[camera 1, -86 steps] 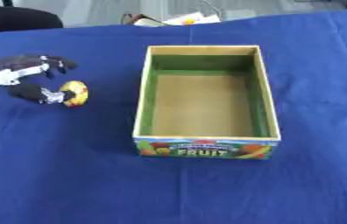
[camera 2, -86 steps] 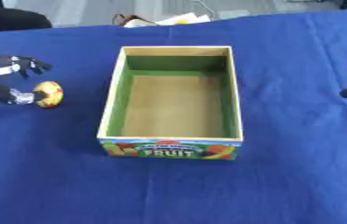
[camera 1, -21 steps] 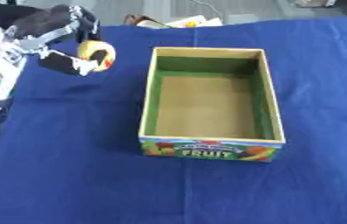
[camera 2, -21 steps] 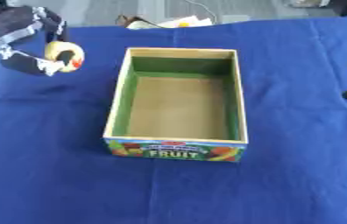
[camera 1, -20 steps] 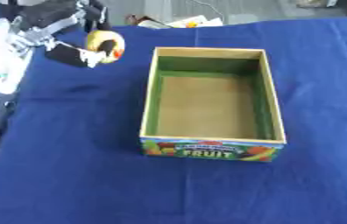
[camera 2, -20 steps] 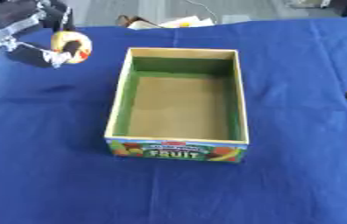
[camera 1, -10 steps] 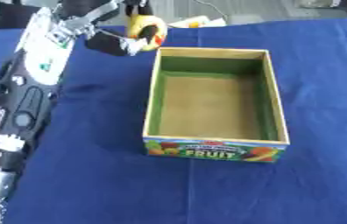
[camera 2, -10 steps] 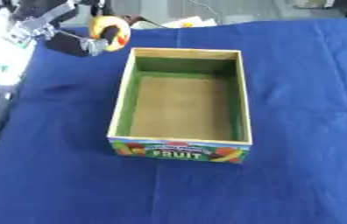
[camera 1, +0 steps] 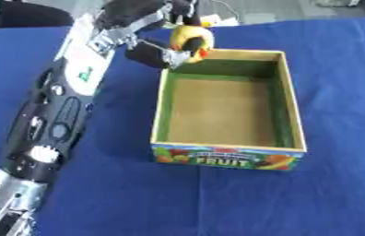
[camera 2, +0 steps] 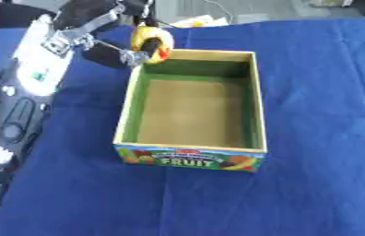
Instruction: Pick up objects on the table and place them in the box.
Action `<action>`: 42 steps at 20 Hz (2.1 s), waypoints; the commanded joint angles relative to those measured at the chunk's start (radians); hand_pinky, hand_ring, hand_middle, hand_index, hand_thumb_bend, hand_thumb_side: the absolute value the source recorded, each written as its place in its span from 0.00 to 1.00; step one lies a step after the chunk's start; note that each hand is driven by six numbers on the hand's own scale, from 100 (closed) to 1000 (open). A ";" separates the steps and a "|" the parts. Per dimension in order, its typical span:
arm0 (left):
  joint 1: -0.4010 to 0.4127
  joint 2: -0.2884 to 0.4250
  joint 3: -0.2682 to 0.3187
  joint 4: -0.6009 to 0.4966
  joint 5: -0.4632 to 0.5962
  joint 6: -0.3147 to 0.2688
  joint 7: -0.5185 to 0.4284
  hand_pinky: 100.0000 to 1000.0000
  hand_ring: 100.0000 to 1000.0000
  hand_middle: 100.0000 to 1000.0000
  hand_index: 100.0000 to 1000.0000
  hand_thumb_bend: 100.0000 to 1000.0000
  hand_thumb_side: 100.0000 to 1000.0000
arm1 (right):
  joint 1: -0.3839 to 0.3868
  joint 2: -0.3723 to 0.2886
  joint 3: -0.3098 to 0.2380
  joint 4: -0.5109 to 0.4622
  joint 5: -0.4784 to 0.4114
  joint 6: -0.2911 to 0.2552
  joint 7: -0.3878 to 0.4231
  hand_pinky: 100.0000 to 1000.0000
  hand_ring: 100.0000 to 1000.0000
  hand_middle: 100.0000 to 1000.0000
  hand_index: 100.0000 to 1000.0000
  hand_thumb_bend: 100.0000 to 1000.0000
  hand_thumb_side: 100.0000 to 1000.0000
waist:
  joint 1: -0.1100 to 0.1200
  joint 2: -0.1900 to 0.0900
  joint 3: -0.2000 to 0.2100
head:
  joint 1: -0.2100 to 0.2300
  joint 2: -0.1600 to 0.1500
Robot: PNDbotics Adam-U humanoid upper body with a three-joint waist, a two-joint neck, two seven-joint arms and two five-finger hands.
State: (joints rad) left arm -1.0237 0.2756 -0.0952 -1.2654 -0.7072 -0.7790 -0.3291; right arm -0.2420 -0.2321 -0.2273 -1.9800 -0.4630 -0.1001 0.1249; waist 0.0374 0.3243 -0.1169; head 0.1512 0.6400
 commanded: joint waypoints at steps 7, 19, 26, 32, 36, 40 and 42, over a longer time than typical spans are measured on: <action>0.006 -0.040 -0.028 -0.007 0.117 -0.128 -0.299 0.31 0.43 0.38 0.52 0.00 0.24 | -0.018 -0.007 -0.005 -0.020 -0.020 -0.003 -0.022 0.50 0.73 0.44 0.84 0.00 1.00 | -0.004 -0.014 -0.009 | 0.008 -0.013; 0.048 -0.096 -0.038 0.017 0.139 -0.128 -0.525 0.33 0.45 0.42 0.56 0.00 0.20 | -0.022 -0.004 -0.001 -0.020 -0.015 0.001 -0.016 0.50 0.73 0.44 0.83 0.00 1.00 | -0.003 -0.007 -0.006 | 0.010 -0.002; 0.052 -0.097 -0.083 0.027 0.023 -0.128 -0.577 0.36 0.53 0.48 0.67 0.00 0.17 | -0.026 -0.005 0.002 -0.020 -0.018 0.004 -0.015 0.50 0.73 0.44 0.83 0.00 1.00 | -0.002 -0.006 -0.012 | 0.013 -0.005; 0.048 -0.099 -0.100 0.032 -0.139 -0.128 -0.577 0.46 0.64 0.58 0.77 0.00 0.16 | -0.029 -0.004 0.003 -0.020 -0.022 0.008 -0.015 0.50 0.73 0.43 0.83 0.00 1.00 | -0.001 -0.008 -0.014 | 0.015 -0.007; 0.051 -0.100 -0.094 0.043 -0.241 -0.128 -0.557 0.53 0.72 0.67 0.86 0.03 0.26 | -0.030 -0.005 0.003 -0.020 -0.025 0.009 -0.017 0.50 0.73 0.43 0.83 0.00 1.00 | -0.001 -0.009 -0.015 | 0.014 -0.010; 0.053 -0.103 -0.087 0.058 -0.308 -0.128 -0.505 0.55 0.75 0.70 0.89 0.07 0.43 | -0.029 -0.006 0.002 -0.020 -0.027 0.008 -0.018 0.50 0.73 0.43 0.83 0.00 1.00 | -0.001 -0.010 -0.017 | 0.014 -0.010; 0.053 -0.106 -0.082 0.057 -0.319 -0.128 -0.475 0.55 0.74 0.70 0.89 0.02 0.38 | -0.029 -0.007 0.002 -0.020 -0.029 0.007 -0.019 0.50 0.73 0.43 0.83 0.00 1.00 | -0.002 -0.011 -0.018 | 0.014 -0.009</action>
State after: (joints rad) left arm -0.9538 0.1662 -0.1869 -1.2002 -1.0125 -0.5964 -0.5118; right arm -0.2632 -0.2248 -0.2257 -1.9800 -0.4856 -0.0921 0.1084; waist 0.0407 0.3359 -0.1325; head 0.1637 0.6392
